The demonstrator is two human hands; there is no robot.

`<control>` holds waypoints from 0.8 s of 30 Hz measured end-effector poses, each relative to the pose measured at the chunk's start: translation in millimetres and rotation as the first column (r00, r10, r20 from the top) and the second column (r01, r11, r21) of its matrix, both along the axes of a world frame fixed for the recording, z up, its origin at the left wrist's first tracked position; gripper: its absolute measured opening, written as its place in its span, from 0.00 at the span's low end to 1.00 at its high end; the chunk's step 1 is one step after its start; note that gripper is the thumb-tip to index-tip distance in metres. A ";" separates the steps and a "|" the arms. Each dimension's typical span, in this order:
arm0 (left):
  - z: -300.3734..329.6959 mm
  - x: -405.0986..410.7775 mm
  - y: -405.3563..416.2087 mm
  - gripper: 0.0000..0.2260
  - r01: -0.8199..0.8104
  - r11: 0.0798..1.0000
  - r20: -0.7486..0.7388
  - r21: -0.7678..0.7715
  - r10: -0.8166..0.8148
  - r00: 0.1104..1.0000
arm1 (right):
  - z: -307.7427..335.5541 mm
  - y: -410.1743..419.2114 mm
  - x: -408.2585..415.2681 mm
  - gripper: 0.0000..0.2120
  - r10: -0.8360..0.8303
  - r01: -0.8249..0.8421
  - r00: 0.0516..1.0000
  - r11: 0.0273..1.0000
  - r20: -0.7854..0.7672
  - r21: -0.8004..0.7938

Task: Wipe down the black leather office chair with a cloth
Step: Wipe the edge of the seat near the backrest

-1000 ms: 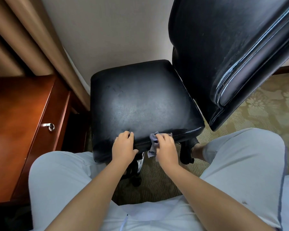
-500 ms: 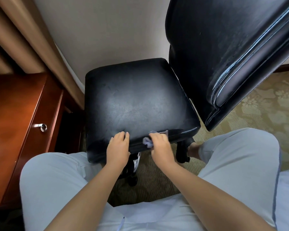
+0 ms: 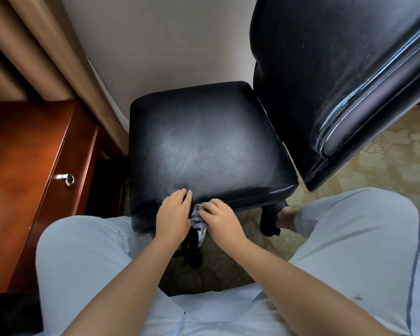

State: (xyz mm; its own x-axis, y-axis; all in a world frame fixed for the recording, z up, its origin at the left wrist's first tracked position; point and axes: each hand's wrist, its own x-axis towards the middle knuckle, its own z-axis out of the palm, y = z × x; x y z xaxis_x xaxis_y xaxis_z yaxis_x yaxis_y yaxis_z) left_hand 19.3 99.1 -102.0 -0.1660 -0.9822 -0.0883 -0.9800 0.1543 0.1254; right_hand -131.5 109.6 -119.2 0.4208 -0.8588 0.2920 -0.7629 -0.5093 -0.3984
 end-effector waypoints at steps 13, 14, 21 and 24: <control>-1.2 2.2 2.0 0.36 0.027 0.999 0.051 0.018 -0.028 0.998 | 3.5 0.9 -0.9 0.16 -0.183 0.178 0.982 0.980 0.054 0.088; -1.9 4.6 1.7 0.37 0.041 0.999 0.065 0.019 -0.042 0.997 | 1.6 2.2 4.6 0.15 -0.132 0.130 0.991 0.989 0.027 0.064; 1.8 22.9 4.3 0.34 0.048 0.997 0.067 0.061 -0.052 0.996 | 0.2 -7.6 -37.0 0.17 -0.332 0.331 0.943 0.943 0.023 0.043; -3.3 35.2 3.3 0.36 -0.112 0.985 0.003 0.134 0.113 0.994 | 1.6 -6.2 -25.0 0.15 -0.427 0.417 0.899 0.903 0.098 0.107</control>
State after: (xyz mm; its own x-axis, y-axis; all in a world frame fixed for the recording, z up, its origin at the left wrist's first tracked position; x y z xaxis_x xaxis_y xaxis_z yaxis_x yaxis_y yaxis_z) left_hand 54.5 102.3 -105.3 -0.0557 -0.9741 -0.2193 -0.9895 0.0245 0.1424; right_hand -156.6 103.4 -117.5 -0.0189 -0.9710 0.2385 -0.8448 -0.1120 -0.5232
